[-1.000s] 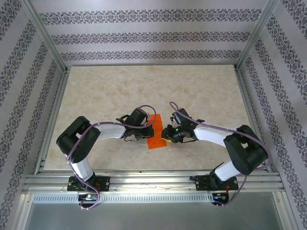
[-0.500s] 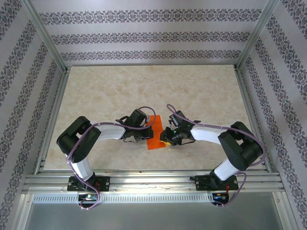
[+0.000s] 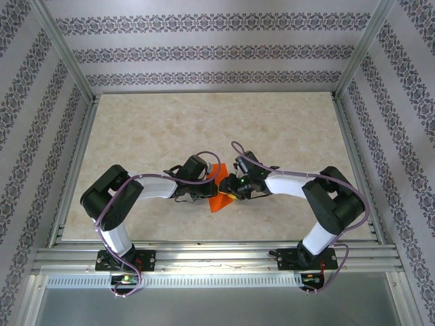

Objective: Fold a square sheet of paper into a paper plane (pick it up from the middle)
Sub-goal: Fold the triangle a second time at the center of the table, then turn over the paper at the center of the table.

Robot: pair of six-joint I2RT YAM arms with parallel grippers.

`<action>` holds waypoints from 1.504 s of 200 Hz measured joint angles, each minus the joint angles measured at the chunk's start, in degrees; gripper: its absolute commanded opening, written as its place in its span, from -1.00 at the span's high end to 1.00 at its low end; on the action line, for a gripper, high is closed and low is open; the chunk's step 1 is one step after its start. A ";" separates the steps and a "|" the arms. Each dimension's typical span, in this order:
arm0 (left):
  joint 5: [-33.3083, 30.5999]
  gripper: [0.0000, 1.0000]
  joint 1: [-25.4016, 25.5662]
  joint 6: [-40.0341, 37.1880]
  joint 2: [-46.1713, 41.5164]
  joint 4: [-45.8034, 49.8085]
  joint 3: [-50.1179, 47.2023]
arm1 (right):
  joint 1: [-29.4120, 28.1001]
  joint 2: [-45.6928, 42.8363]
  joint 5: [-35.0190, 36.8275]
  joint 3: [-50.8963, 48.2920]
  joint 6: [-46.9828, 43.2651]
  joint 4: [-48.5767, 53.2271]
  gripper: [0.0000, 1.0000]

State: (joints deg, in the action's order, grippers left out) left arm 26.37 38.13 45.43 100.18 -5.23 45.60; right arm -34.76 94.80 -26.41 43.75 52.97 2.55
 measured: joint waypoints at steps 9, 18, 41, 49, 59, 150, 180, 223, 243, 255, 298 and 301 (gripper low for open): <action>0.17 1.00 0.00 0.02 0.02 -0.07 0.00 | 0.70 0.22 -0.07 0.35 -0.48 -0.20 0.11; 0.22 1.00 0.00 0.04 0.07 -0.17 0.00 | 1.51 0.44 -0.20 0.55 -0.85 -0.42 0.10; 0.26 1.00 0.00 0.39 0.07 -0.37 -0.11 | 3.28 1.11 -1.38 0.68 -2.23 -1.09 0.11; 0.39 1.00 0.00 0.46 0.09 -0.42 -0.13 | 3.65 1.40 -1.86 0.68 -2.49 -1.42 0.11; 0.42 1.00 0.00 0.55 0.09 -0.44 -0.13 | 4.04 1.97 -2.64 0.68 -2.93 -2.14 0.14; 0.61 1.00 0.00 1.44 0.07 -1.77 -0.85 | 6.58 5.11 -9.29 0.70 -4.52 -8.35 0.32; 0.63 1.00 0.00 1.53 0.07 -2.29 -1.03 | 8.00 5.14 -11.04 -0.09 -4.96 -10.71 0.40; 0.63 1.00 0.00 1.60 0.07 -2.32 -1.03 | 8.39 6.64 -13.03 -0.68 -4.94 -12.76 0.47; 0.63 1.00 0.00 1.92 0.04 -2.34 -1.03 | 8.39 7.10 -13.18 -1.27 -4.94 -12.85 0.54; 0.63 1.00 0.00 2.05 -0.02 -2.34 -1.03 | 8.41 7.15 -13.38 -1.46 -4.94 -13.27 0.62; 0.61 0.88 0.00 2.80 -1.49 -2.34 -1.90 | 8.41 7.15 -13.79 -2.23 -4.72 -14.01 0.86; 0.61 0.84 0.00 2.86 -1.73 -2.32 -1.97 | 8.41 7.15 -13.84 -2.25 -4.74 -14.19 0.87</action>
State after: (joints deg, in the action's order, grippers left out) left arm 26.98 38.13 48.29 98.45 -7.55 43.64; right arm -26.35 101.95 -40.25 41.50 48.23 -11.64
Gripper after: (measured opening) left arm 0.062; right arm 0.079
